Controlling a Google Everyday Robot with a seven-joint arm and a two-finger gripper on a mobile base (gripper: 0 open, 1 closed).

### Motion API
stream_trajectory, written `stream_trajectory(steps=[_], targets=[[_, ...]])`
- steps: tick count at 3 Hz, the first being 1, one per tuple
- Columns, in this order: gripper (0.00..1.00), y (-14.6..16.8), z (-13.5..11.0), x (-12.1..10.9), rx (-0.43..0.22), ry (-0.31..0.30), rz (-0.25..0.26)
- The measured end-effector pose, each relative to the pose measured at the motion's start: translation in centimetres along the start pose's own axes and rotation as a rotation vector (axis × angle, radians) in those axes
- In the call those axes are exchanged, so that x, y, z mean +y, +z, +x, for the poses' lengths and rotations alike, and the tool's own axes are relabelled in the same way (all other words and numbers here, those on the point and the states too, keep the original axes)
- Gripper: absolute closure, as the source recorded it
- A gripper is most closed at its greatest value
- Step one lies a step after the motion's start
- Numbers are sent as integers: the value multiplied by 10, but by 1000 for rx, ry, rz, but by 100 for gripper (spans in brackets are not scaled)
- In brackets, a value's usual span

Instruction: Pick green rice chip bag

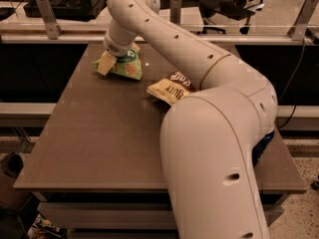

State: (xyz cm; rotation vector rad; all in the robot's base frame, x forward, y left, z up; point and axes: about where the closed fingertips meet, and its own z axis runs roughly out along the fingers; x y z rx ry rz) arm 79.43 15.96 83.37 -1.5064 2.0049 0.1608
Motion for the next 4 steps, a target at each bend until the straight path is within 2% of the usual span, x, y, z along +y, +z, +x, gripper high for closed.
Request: stream_trajectory(steps=[1,2,3,4], targets=[[100,1,-3,2,-24,-4,-11],[100,-14,-14,-4,-116,-21,-10],[100,-39,-24,-13,-174,-51,14],[100,-60,-33,-18,-198,-79,35]])
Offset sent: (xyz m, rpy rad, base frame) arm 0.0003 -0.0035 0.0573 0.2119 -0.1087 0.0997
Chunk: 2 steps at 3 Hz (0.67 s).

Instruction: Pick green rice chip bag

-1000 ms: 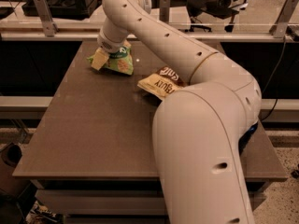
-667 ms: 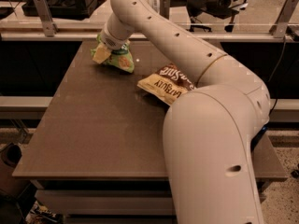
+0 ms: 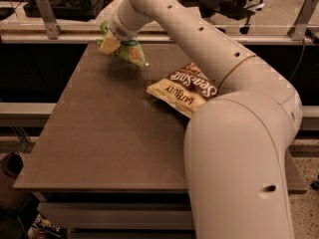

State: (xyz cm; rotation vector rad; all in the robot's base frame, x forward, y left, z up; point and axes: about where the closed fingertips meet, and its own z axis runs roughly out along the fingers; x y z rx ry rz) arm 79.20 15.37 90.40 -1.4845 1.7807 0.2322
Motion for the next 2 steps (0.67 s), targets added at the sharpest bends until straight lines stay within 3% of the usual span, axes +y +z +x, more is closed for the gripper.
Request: stream_trajectory(steps=[2], targets=[[100,-38,-24,-17,-5,-62,38]])
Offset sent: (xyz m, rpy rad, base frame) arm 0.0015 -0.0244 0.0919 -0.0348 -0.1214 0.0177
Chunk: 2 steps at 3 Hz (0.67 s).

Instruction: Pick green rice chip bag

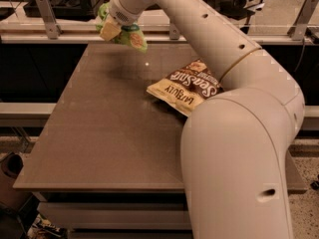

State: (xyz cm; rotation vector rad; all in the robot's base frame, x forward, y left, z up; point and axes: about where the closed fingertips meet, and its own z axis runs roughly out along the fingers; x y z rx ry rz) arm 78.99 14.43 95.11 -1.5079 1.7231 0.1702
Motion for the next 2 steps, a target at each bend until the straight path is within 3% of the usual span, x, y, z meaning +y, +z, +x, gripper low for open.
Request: stream_trajectory(steps=[1,2], targets=[[100,-43,-11,-25,-21,-24,52],[100,-44,-11,-25,-21,-23,53]])
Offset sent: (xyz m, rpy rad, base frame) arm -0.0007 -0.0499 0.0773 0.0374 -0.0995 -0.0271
